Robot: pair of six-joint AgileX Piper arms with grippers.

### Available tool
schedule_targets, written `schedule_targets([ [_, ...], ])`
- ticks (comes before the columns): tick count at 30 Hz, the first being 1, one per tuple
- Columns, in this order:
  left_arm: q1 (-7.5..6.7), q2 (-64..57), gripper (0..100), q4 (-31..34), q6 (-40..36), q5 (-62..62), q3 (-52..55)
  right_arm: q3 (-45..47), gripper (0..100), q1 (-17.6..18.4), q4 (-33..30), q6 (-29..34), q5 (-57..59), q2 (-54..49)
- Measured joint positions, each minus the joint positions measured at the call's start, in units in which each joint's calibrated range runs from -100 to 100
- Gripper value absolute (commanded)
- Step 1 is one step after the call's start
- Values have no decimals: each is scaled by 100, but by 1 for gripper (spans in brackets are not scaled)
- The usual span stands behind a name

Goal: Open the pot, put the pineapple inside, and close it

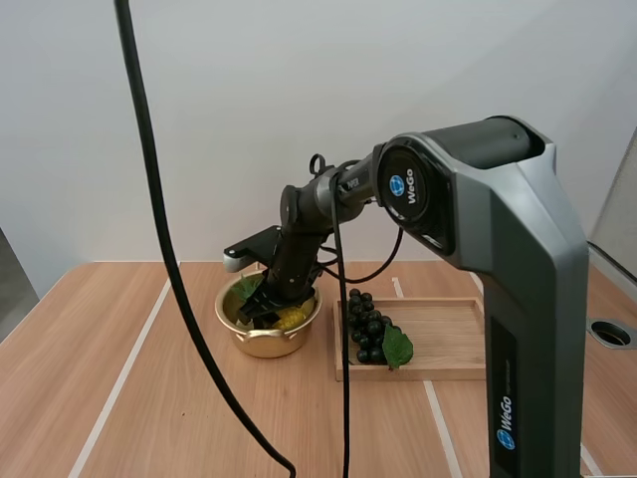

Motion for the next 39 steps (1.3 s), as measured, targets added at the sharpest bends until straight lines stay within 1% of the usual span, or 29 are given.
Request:
schedule_targets([
  [7, 0, 0, 0, 0, 0, 0, 0, 0, 0, 0, -10, 0, -219, 95],
  [10, 0, 0, 0, 0, 0, 0, 0, 0, 0, 5, -180, 189, -301, 95],
  [11, 0, 0, 0, 0, 0, 0, 0, 0, 9, 8, -286, 283, -363, 95],
  [12, 0, 0, 0, 0, 0, 0, 0, 0, 21, 16, -392, 378, -386, 95],
  [13, 0, 0, 0, 0, 0, 0, 0, 0, 35, 15, -485, 454, -406, 95],
  [15, 0, 0, 0, 0, 0, 0, 0, 0, 68, 30, -586, 529, -439, 95],
  [16, 0, 0, 0, 0, 0, 0, 0, 0, 90, 33, -613, 551, -440, 95],
  [17, 0, 0, 0, 0, 0, 0, 0, 0, 100, 33, -626, 564, -440, 95],
  [33, 0, 0, 0, 0, 0, 63, 0, 0, 100, 46, -688, 575, -475, 83],
  [39, 0, 0, 0, 0, 0, 77, 0, -40, 100, 31, -866, 586, -436, -200],
])
